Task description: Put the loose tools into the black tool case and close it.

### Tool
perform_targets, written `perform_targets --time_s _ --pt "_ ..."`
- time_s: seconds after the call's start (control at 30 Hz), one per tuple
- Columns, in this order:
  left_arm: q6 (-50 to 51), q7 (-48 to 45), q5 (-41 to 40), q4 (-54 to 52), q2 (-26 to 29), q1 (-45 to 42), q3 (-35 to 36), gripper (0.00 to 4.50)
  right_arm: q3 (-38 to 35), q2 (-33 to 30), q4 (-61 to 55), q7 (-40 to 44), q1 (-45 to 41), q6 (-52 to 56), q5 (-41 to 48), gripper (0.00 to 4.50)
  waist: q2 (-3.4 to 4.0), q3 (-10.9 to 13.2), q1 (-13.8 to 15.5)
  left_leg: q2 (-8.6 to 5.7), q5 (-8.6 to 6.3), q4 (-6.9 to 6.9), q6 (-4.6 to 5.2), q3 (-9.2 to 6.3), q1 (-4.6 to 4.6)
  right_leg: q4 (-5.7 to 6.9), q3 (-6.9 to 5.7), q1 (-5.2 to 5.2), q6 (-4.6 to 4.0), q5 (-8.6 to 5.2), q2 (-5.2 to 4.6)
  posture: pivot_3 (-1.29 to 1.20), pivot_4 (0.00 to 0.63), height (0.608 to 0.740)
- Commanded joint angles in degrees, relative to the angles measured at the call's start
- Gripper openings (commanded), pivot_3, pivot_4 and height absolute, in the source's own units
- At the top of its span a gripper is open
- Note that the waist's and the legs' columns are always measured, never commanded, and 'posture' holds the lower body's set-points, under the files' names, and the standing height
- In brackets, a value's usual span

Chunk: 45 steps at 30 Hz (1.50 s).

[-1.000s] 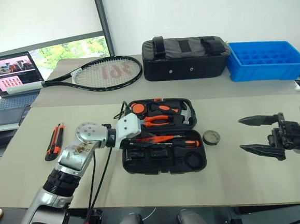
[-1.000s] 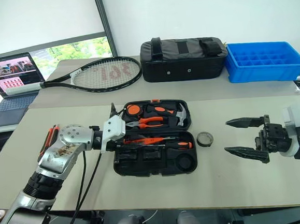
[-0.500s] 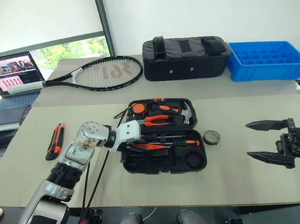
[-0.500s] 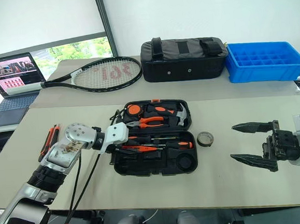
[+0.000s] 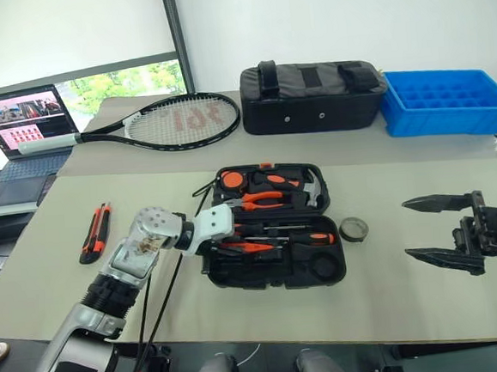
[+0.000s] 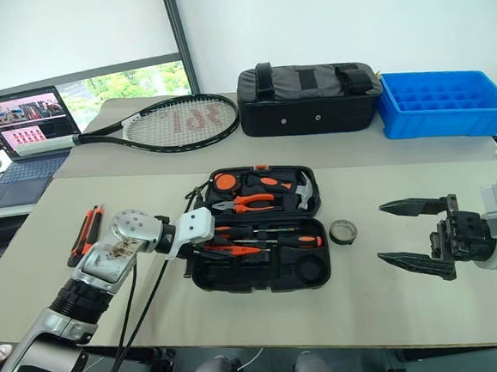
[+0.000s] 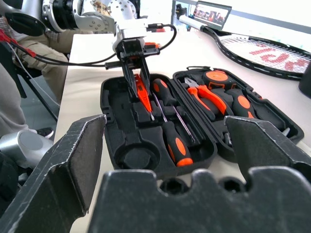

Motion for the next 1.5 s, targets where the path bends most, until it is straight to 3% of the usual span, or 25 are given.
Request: perform_targets --time_s 0.03,0.23,0.43,0.53,0.87,1.5 --pt "-0.42 0.53 0.96 0.79 -0.19 0.57 0.02 2.15 -0.94 -0.56 -0.47 2.05 -0.34 0.30 1.08 4.50 0.01 0.00 0.05 0.00 0.00 0.00 0.00 -0.01 -0.01 0.00 0.00 -0.01 0.00 0.00 0.00 0.00 0.150 0.708" --pt "2.17 1.89 -6.82 -3.50 -2.69 -2.57 7.94 4.35 -0.99 -0.81 -0.72 2.30 0.09 0.93 1.30 4.50 -0.01 0.01 0.01 0.01 0.00 0.12 0.00 -0.06 -0.06 0.08 -0.03 -0.01 0.00 0.00 0.01 0.00 0.150 0.708" --pt "5.40 0.85 -14.06 -9.82 -3.04 -2.83 12.67 4.35 -1.41 -0.78 -0.89 2.44 0.53 1.06 1.39 4.50 0.05 -0.03 -0.21 0.02 0.00 0.13 0.01 -0.08 -0.05 0.08 -0.04 -0.01 0.01 0.00 0.03 0.00 0.150 0.708" --pt "5.48 2.77 -14.63 -9.65 -4.78 -1.29 12.59 3.75 -1.38 -0.68 -0.54 2.38 0.43 0.77 1.21 4.50 0.07 -0.04 -0.12 0.02 0.00 0.13 0.01 -0.08 -0.05 0.09 -0.04 -0.01 0.01 0.00 0.03 0.00 0.150 0.708" --pt "-0.38 4.41 -12.58 -3.19 -7.94 4.93 11.28 0.03 -0.67 -0.39 -0.20 2.01 -0.29 0.38 0.76 4.50 0.11 -0.07 -0.12 0.01 0.00 0.19 0.00 -0.11 -0.05 0.09 -0.03 0.02 0.02 0.00 0.04 0.00 0.150 0.708" --pt "-7.42 5.00 -8.32 13.31 -10.14 7.86 10.30 0.03 0.58 -0.40 -1.46 1.21 -1.61 1.16 0.69 4.50 0.42 -0.26 -0.32 0.00 0.00 0.20 0.01 -0.11 0.01 0.13 -0.02 0.04 0.02 0.00 0.04 0.00 0.150 0.708"
